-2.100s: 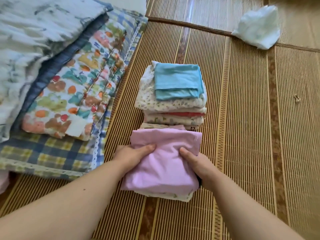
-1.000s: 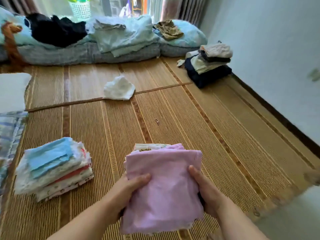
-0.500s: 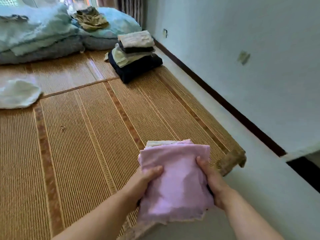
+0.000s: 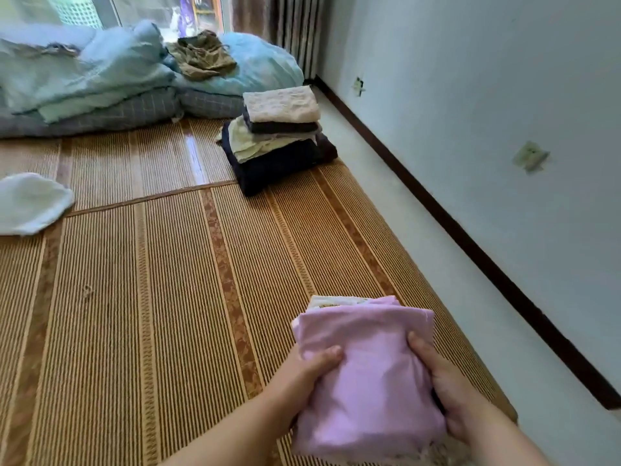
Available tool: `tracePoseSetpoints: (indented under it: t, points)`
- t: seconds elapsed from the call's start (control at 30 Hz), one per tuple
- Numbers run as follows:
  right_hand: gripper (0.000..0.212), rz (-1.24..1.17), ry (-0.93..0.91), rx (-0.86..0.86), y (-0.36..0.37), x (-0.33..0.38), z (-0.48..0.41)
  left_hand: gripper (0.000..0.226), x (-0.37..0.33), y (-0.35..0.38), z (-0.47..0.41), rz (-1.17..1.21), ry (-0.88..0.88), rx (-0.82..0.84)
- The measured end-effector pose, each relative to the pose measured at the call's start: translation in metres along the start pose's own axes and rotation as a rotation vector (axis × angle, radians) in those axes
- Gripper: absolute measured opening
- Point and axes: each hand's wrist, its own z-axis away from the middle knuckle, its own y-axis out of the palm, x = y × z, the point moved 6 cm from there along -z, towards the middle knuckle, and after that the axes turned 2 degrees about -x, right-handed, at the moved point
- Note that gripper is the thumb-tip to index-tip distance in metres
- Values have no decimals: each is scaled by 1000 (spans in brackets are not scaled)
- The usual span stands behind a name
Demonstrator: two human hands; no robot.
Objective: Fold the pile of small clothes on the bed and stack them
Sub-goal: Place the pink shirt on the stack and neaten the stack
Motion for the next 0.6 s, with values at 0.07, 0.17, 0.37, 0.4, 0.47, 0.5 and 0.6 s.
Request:
tracePoseSetpoints:
  t: [0.07, 0.17, 0.37, 0.4, 0.47, 0.5, 0.6]
  points:
    - [63, 12, 4, 48, -2, 16, -27, 45, -11, -1, -25, -5, -5, -8]
    - [80, 43, -10, 76, -9, 39, -62, 49, -22, -3, -60, -8, -3, -33]
    - [65, 103, 33, 204, -20, 95, -133, 50, -46, -2, -131, 8, -14, -155]
    - [65, 124, 26, 241, -19, 109, -150, 50, -51, -4, -144, 17, -10, -199]
    - [72, 177, 12, 317, -12, 137, -182, 51, -63, -11, -172, 54, -1, -295]
    - [76, 206, -4, 343, -8, 149, -198, 53, -71, -16, -185, 64, 4, -329]
    - [75, 262, -23, 438, 7, 178, -245, 55, -90, -32, -217, 71, 17, -397]
